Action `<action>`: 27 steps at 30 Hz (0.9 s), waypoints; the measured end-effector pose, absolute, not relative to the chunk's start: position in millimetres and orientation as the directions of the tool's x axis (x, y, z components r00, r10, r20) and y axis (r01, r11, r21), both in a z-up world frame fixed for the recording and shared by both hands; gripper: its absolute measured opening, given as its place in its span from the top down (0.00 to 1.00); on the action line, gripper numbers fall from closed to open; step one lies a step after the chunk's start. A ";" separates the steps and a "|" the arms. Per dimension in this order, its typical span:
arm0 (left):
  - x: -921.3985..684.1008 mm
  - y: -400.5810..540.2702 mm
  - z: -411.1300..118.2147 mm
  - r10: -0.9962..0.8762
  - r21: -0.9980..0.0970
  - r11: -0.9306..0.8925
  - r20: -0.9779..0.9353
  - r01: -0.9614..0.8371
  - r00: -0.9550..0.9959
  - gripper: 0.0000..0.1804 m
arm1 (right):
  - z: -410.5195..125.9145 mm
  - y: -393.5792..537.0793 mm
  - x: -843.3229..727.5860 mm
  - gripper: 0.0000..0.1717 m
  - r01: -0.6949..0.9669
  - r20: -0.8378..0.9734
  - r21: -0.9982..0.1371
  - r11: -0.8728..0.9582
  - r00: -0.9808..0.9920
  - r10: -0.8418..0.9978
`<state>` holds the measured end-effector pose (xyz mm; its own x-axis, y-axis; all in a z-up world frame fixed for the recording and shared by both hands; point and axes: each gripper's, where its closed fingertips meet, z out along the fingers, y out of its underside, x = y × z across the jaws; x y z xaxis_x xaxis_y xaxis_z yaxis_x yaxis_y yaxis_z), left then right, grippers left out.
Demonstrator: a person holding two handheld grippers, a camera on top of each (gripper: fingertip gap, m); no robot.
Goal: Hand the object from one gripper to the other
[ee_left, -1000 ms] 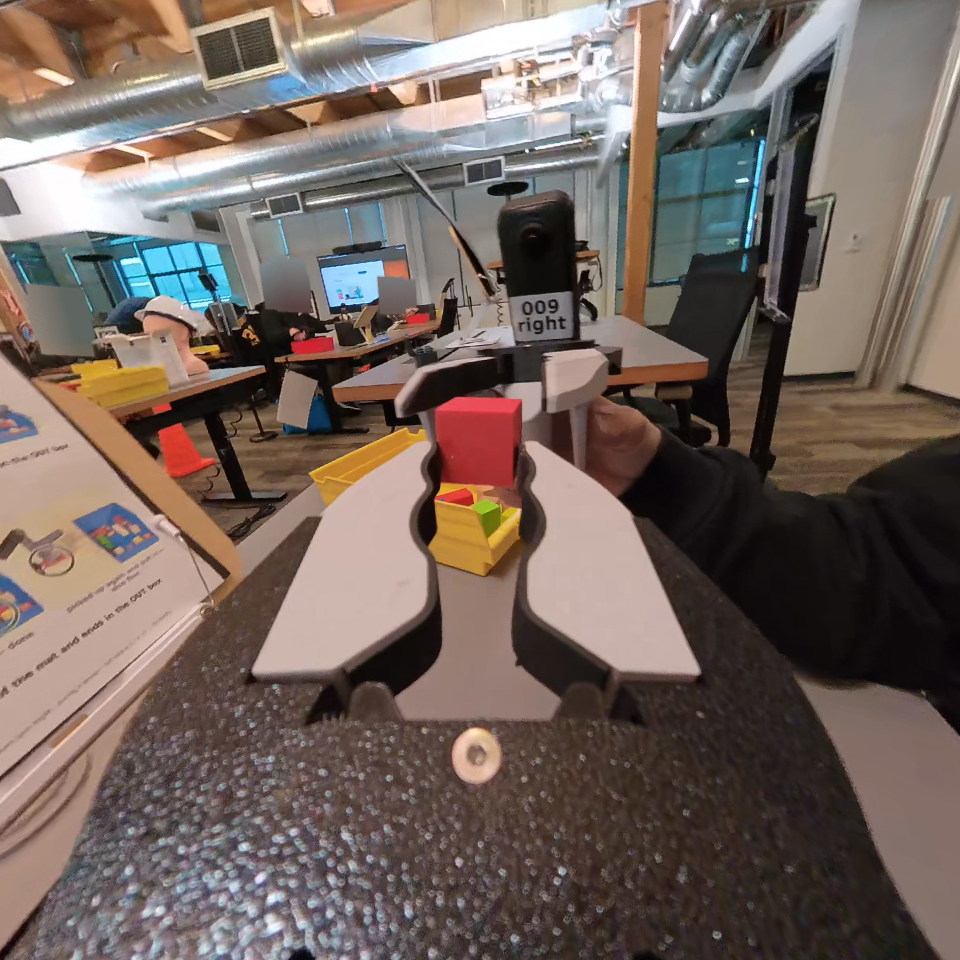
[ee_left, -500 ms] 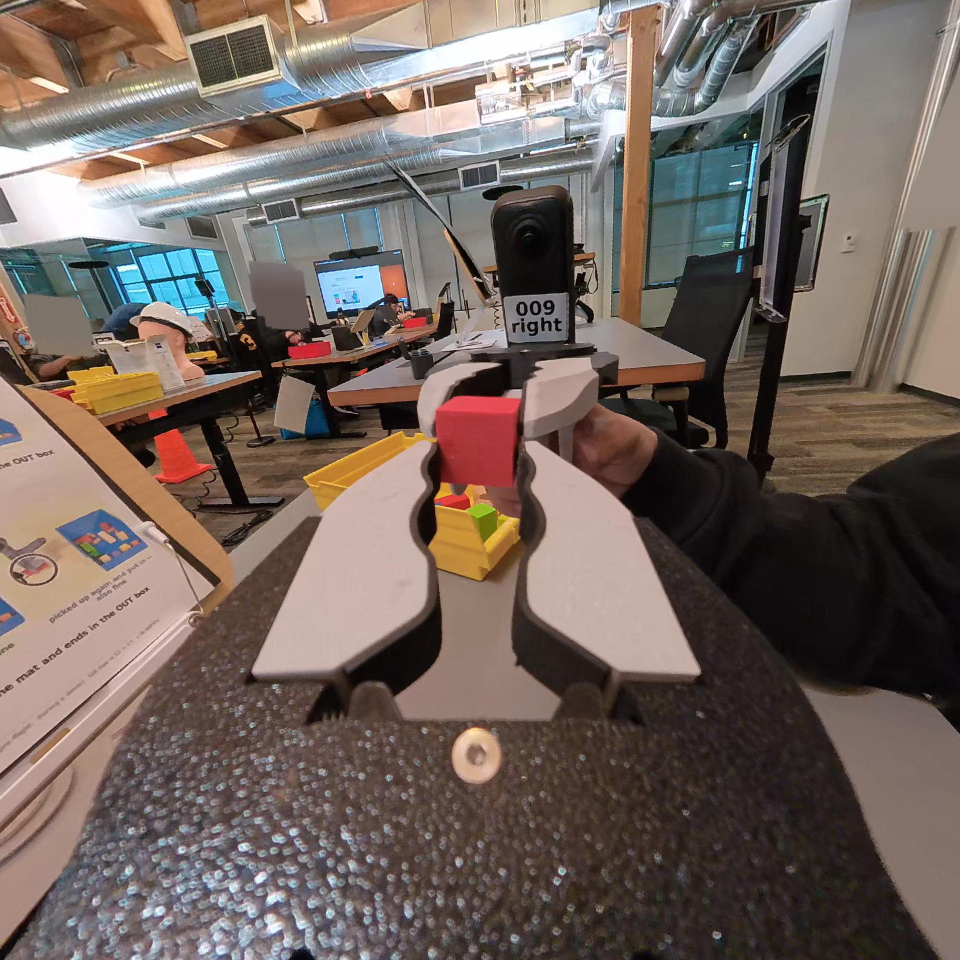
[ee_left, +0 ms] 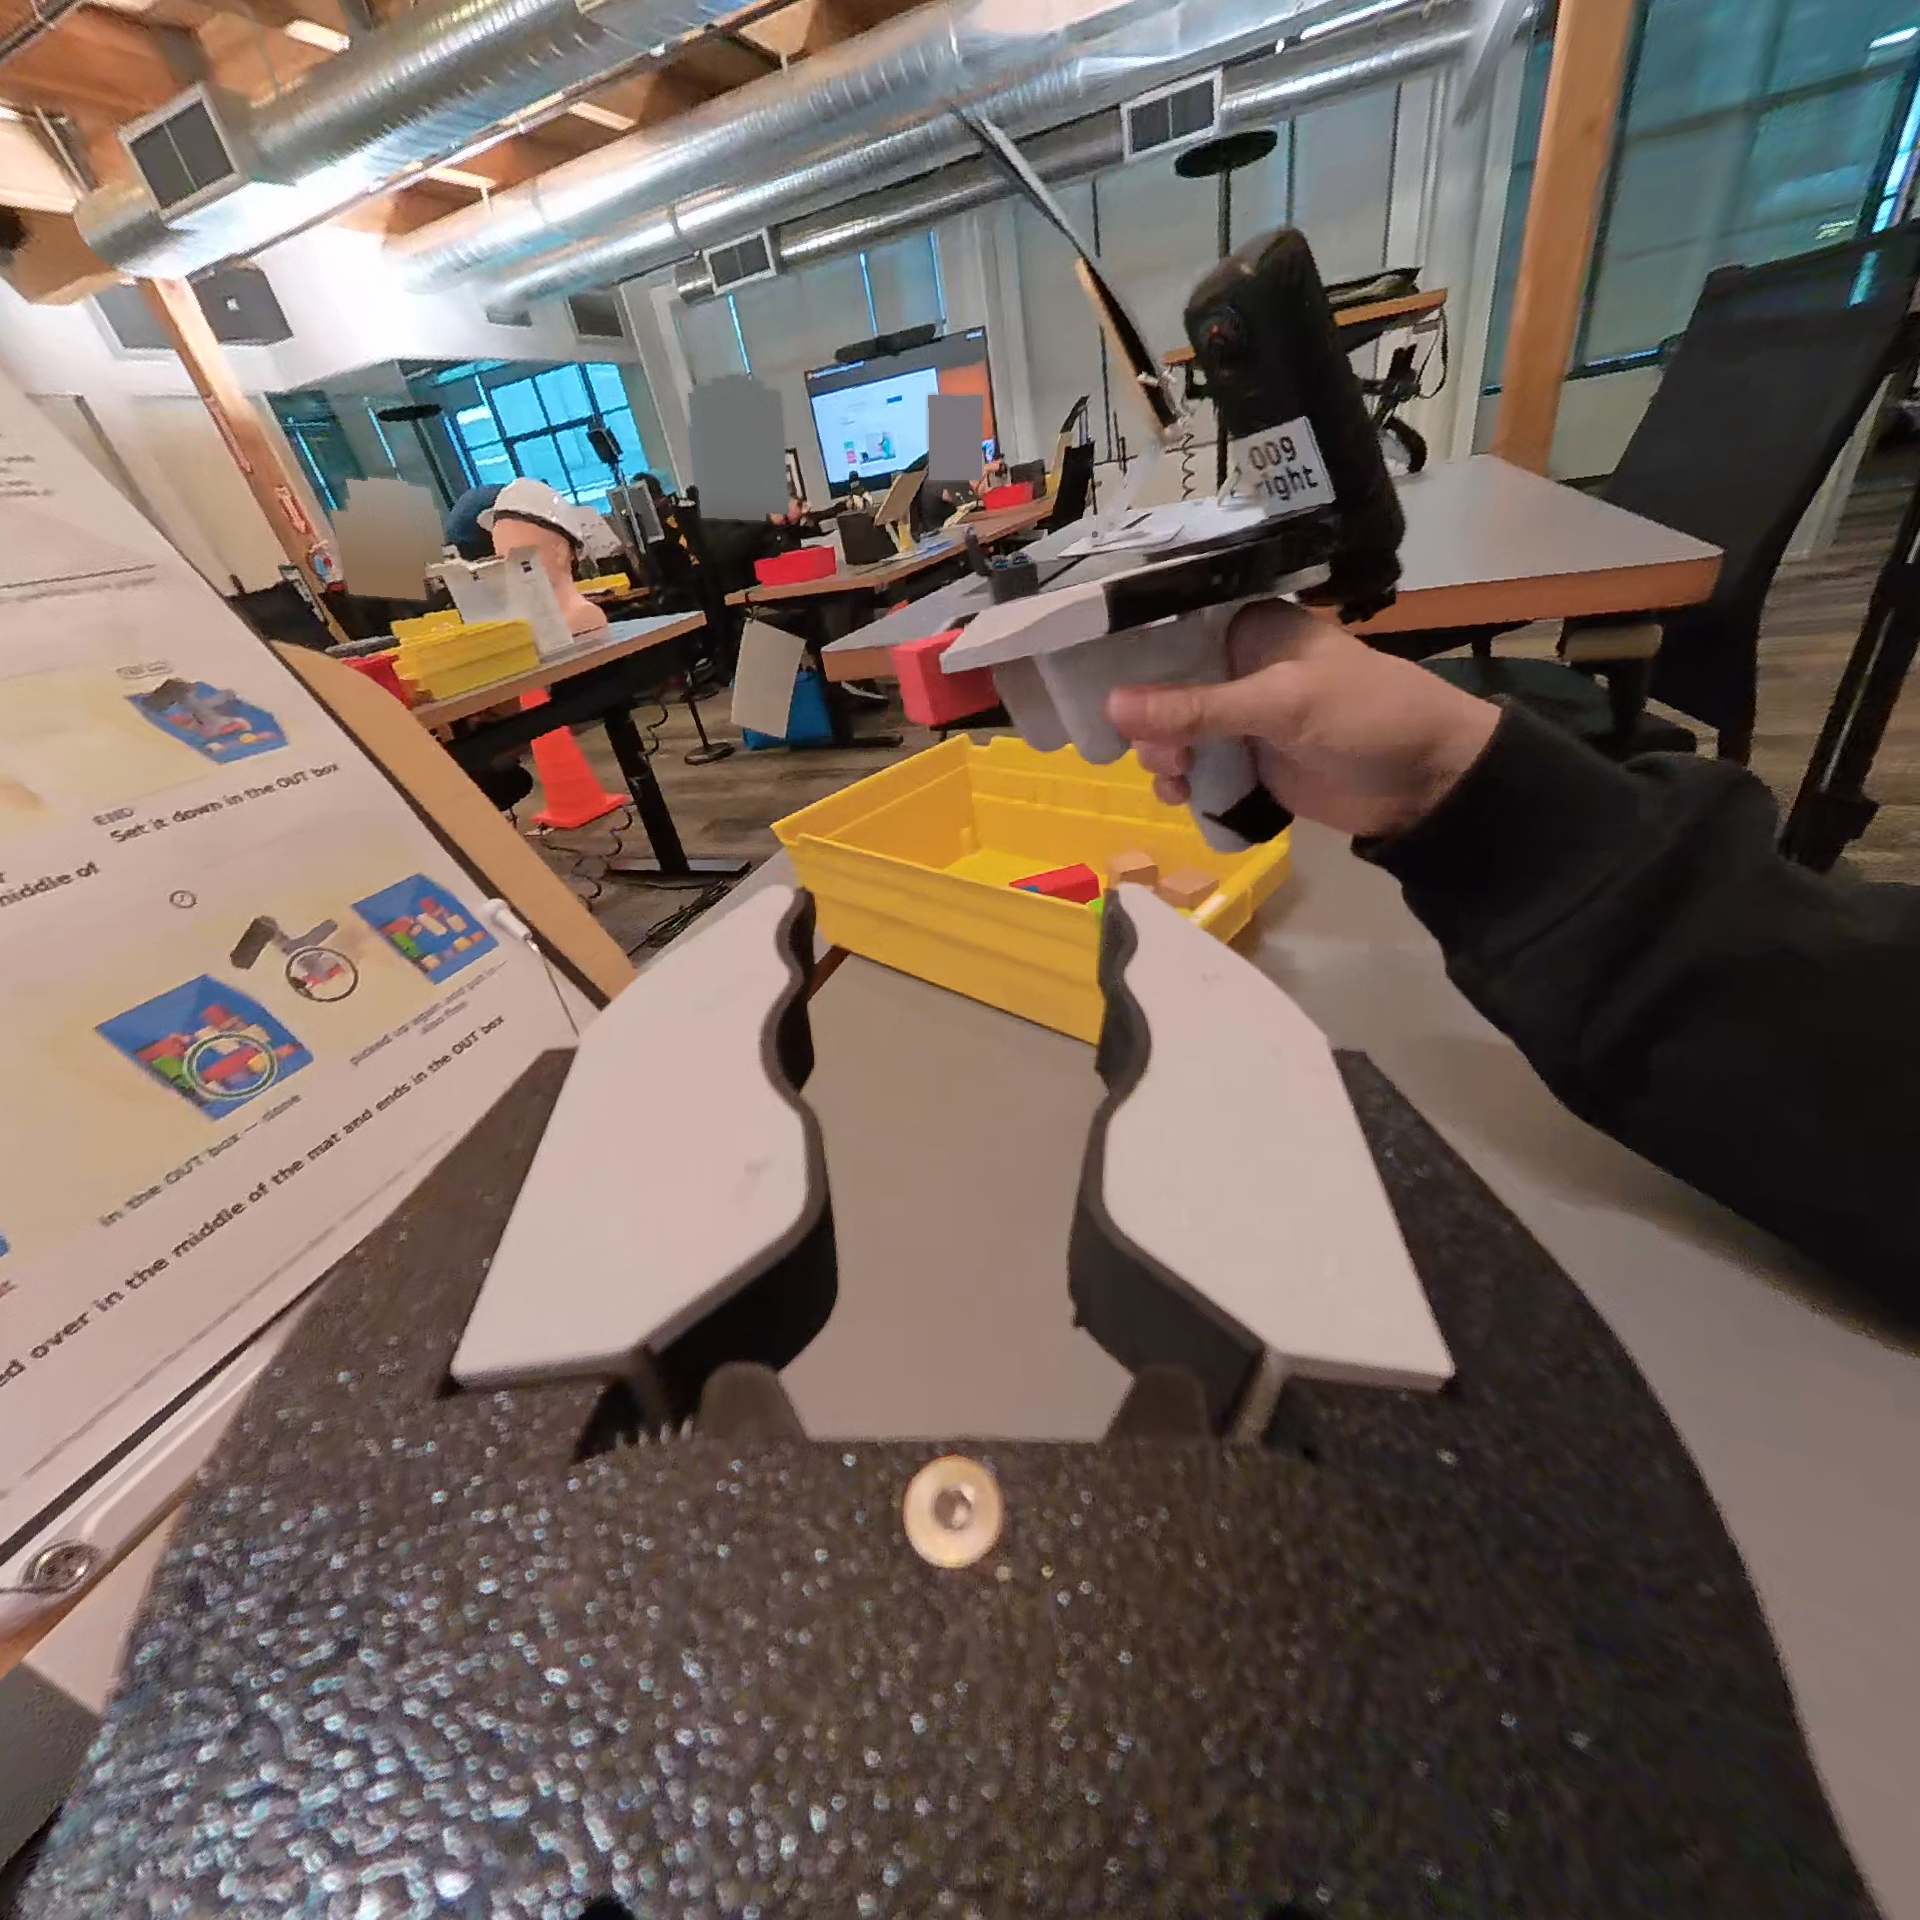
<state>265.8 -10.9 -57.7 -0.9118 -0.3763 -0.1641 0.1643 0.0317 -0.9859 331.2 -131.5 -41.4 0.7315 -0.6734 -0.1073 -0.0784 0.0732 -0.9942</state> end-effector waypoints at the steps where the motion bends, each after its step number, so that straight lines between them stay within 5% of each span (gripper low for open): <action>1: 267.4 -11.2 -60.0 -0.380 -0.987 0.042 -0.160 0.156 -0.911 0.72 | -50.0 -161.5 343.6 0.84 -0.111 -0.150 -0.989 0.103 0.637 -0.756; 4: 272.7 -11.8 -68.2 -0.395 -0.986 0.081 -0.168 0.148 -0.903 0.75 | -83.3 -240.5 363.5 0.84 -0.186 -0.235 -0.966 0.178 0.354 -0.905; 7: 277.3 -13.9 -77.0 -0.402 -0.985 0.112 -0.167 0.133 -0.900 0.75 | -127.0 -293.0 369.8 0.84 -0.300 -0.100 -0.953 0.053 0.142 -0.985; 15: 281.8 -16.4 -86.4 -0.414 -0.984 0.145 -0.156 0.104 -0.897 0.75 | -184.9 -328.6 374.5 0.84 -0.498 0.055 -0.865 -0.057 0.018 -0.998; 16: 282.6 -16.0 -87.4 -0.418 -0.984 0.150 -0.154 0.099 -0.896 0.75 | -185.8 -327.5 375.3 0.82 -0.501 0.052 -0.863 -0.055 0.020 -0.998; 19: 286.8 -10.5 -87.3 -0.446 -0.984 0.158 -0.146 0.082 -0.883 0.75 | -183.6 -325.9 380.3 0.52 -0.494 0.051 -0.868 -0.043 -0.004 -0.999; 27: 308.9 79.1 -104.2 -0.606 -0.918 0.394 -0.219 -0.050 -0.765 0.75 | -137.5 -297.7 379.9 0.42 -0.380 0.061 -0.922 -0.078 0.058 -0.996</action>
